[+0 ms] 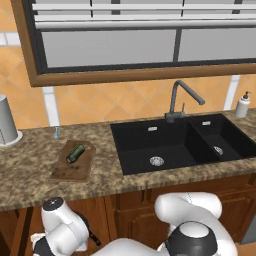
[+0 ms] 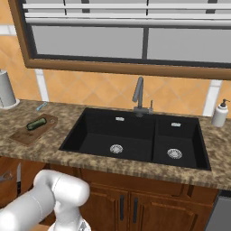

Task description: Place the appropriate cutting tool for cutting the cucumber skin on the cutting board.

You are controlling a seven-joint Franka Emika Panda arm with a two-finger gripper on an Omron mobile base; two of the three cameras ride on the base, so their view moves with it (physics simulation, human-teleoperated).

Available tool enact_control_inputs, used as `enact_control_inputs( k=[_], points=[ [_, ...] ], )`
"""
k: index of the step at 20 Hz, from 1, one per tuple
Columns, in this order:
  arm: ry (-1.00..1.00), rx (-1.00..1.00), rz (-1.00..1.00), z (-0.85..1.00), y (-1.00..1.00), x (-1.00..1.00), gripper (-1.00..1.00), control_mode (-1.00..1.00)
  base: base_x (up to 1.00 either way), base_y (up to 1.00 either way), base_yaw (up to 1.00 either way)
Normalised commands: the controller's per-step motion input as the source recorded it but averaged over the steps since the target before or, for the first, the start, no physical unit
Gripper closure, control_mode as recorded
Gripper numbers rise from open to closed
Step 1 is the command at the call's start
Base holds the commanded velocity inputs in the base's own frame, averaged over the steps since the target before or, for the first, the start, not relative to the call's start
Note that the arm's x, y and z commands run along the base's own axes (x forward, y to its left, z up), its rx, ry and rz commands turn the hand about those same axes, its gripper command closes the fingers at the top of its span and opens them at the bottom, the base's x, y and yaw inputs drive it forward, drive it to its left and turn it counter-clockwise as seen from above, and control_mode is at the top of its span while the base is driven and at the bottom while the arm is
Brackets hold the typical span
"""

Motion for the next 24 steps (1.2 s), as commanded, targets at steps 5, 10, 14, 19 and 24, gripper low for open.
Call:
enact_control_inputs(
  k=[5,10,14,19,24],
  points=[
    [0.0,0.0,0.0,-0.03,0.01,-0.55,-1.0,-1.0,0.0,0.0,0.0],
    [0.0,0.0,-0.03,0.08,0.03,0.47,-1.0,-1.0,0.0,0.0,0.0],
    [0.0,0.0,-0.16,0.15,0.12,1.0,-1.0,-1.0,0.0,0.0,0.0],
    [0.08,0.0,-0.25,0.08,0.71,0.19,-1.0,-1.0,0.0,0.0,0.0],
    [0.01,-0.04,-0.21,-0.01,0.46,0.4,-1.0,-1.0,0.0,0.0,0.0]
  ],
)
